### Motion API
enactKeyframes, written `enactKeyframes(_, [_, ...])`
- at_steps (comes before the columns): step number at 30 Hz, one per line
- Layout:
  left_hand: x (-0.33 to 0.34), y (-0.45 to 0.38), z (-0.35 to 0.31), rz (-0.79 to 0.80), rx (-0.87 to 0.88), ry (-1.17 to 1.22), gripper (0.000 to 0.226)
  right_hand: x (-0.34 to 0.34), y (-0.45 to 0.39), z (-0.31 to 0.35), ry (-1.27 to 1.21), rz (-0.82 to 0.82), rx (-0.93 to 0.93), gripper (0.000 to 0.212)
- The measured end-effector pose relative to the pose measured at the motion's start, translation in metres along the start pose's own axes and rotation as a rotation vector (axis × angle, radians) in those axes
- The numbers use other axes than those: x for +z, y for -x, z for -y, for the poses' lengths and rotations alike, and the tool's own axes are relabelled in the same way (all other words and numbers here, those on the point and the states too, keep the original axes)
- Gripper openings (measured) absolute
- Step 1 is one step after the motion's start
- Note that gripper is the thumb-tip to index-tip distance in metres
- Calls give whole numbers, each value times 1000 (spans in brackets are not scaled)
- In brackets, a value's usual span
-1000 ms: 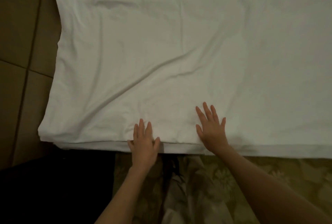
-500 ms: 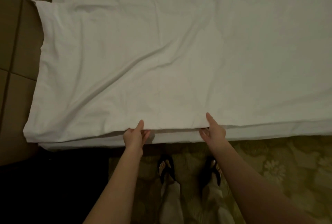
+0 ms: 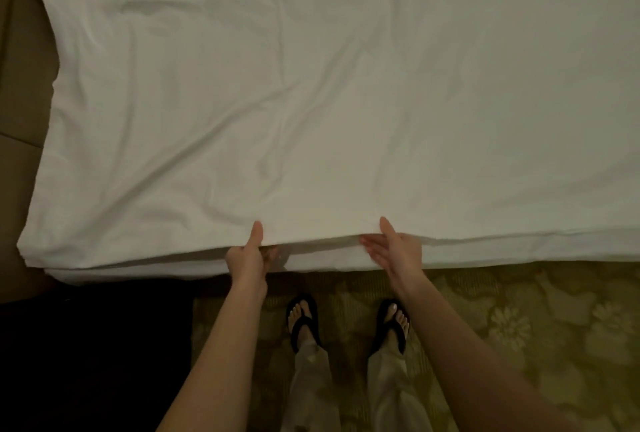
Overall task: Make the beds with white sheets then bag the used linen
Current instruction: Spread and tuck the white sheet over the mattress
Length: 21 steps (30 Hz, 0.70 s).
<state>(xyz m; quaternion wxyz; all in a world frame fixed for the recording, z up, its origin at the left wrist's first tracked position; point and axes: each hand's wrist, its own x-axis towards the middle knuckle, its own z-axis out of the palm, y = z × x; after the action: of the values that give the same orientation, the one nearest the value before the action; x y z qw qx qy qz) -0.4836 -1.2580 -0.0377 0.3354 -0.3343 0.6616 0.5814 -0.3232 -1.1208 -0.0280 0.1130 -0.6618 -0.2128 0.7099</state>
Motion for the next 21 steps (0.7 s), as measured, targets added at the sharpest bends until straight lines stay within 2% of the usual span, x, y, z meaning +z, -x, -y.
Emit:
enactKeyframes(2, [-6, -1, 10, -46, -30, 0, 38, -7, 2, -12, -28, -35, 24, 27])
enactKeyframes(5, [-7, 0, 20, -35, -177, 144, 29, -20, 2, -19, -213, -77, 76, 43])
enactKeyframes(9, [16, 10, 28, 186, -234, 151, 26, -40, -11, 10, -379, -149, 4, 49])
enactKeyframes(11, [33, 22, 38, 303, -289, 84, 28, -53, -16, 23, -384, -200, -11, 40])
enactKeyframes(13, [48, 33, 47, 348, -306, 46, 31, -65, -22, 35, -427, -264, -19, 30])
enactKeyframes(17, [65, 38, 59, 301, -236, 89, 34, -87, -34, 69, -514, -345, -122, 13])
enactKeyframes(19, [69, 38, 66, 259, -179, 130, 26, -93, -36, 83, -504, -343, -196, 10])
enactKeyframes(21, [71, 40, 76, 193, -170, 161, 22, -98, -35, 79, -514, -342, -192, 15])
